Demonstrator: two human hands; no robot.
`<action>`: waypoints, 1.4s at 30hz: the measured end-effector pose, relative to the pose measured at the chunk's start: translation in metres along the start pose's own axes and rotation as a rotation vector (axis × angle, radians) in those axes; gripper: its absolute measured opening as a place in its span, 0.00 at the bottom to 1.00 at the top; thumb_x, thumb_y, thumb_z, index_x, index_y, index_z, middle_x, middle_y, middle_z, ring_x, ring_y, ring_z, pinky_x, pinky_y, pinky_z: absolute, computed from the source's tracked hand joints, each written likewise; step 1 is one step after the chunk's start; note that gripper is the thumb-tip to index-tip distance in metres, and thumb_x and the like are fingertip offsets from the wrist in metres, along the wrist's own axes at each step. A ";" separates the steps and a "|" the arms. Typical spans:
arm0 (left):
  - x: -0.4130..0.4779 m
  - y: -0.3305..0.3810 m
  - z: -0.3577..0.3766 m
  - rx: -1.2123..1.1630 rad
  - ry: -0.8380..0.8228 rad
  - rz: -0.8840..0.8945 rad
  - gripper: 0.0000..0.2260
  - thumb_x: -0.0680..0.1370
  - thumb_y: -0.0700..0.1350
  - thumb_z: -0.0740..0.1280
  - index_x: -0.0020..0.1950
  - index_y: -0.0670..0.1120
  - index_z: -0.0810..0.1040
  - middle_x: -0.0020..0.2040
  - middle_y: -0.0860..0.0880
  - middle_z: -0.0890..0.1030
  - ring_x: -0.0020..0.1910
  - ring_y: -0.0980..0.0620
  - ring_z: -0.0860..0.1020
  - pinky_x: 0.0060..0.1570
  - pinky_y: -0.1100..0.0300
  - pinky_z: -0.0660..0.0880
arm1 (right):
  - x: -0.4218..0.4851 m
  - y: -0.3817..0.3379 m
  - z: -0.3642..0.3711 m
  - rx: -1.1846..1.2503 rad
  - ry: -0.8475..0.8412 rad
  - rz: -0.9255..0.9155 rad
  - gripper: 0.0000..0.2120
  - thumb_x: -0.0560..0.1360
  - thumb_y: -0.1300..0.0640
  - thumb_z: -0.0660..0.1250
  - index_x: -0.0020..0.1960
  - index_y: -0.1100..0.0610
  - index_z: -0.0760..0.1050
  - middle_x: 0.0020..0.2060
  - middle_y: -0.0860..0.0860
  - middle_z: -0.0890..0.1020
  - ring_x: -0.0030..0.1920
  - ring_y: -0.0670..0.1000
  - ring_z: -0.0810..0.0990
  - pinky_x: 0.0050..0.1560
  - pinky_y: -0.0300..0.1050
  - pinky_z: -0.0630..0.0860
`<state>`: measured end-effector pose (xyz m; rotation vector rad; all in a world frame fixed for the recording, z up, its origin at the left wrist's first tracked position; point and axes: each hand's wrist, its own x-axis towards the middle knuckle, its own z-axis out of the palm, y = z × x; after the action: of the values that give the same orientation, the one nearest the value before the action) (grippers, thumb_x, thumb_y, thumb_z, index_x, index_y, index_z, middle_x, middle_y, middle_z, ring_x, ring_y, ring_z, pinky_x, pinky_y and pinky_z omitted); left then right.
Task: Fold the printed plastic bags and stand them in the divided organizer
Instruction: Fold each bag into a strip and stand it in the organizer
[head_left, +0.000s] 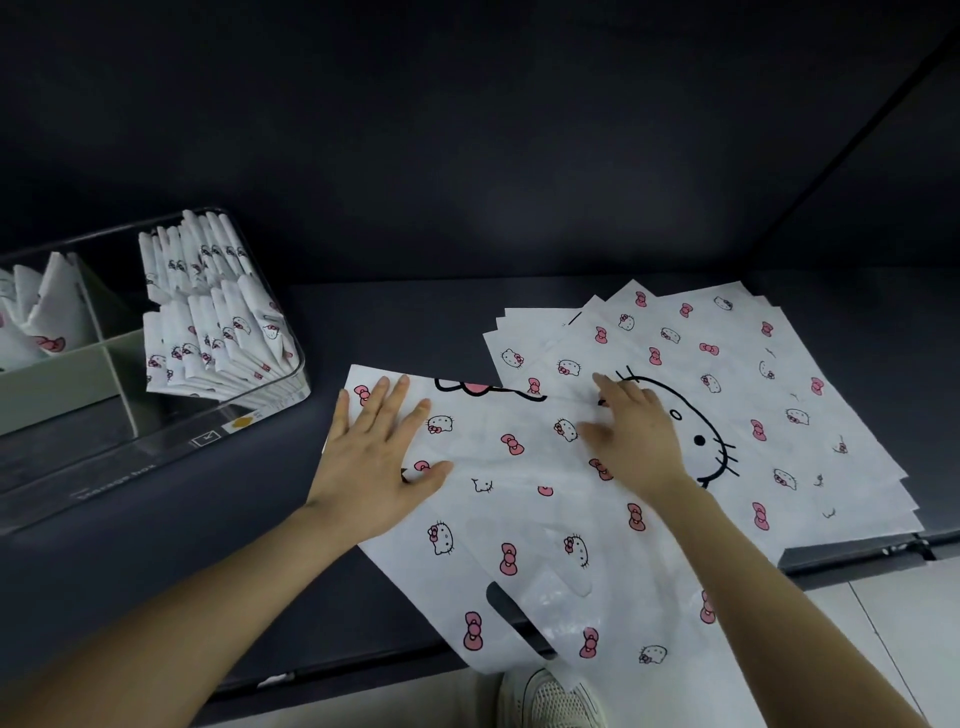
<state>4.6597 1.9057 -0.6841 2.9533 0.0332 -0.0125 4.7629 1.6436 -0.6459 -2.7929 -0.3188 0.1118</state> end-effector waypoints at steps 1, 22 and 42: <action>0.000 0.000 0.000 -0.003 -0.006 0.002 0.39 0.73 0.70 0.41 0.77 0.50 0.58 0.79 0.49 0.49 0.77 0.52 0.42 0.73 0.47 0.35 | 0.007 0.000 -0.004 0.023 -0.081 0.047 0.25 0.73 0.53 0.69 0.69 0.56 0.70 0.60 0.52 0.76 0.62 0.56 0.71 0.60 0.48 0.68; -0.015 0.029 -0.018 -0.419 -0.012 0.413 0.32 0.72 0.55 0.58 0.76 0.51 0.60 0.76 0.53 0.59 0.76 0.57 0.54 0.74 0.65 0.47 | -0.055 -0.028 -0.042 0.966 -0.326 0.636 0.11 0.70 0.71 0.71 0.36 0.60 0.71 0.31 0.55 0.79 0.27 0.48 0.77 0.22 0.33 0.69; -0.017 0.032 -0.027 -1.184 -0.083 -0.328 0.19 0.81 0.50 0.58 0.35 0.39 0.68 0.31 0.54 0.67 0.31 0.59 0.65 0.33 0.68 0.64 | -0.030 -0.085 -0.024 0.805 -0.321 0.111 0.03 0.76 0.52 0.68 0.48 0.45 0.77 0.40 0.37 0.79 0.44 0.41 0.76 0.44 0.32 0.69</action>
<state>4.6435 1.8788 -0.6512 1.7380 0.3692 -0.1158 4.7186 1.7073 -0.5938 -1.9830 -0.1413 0.5783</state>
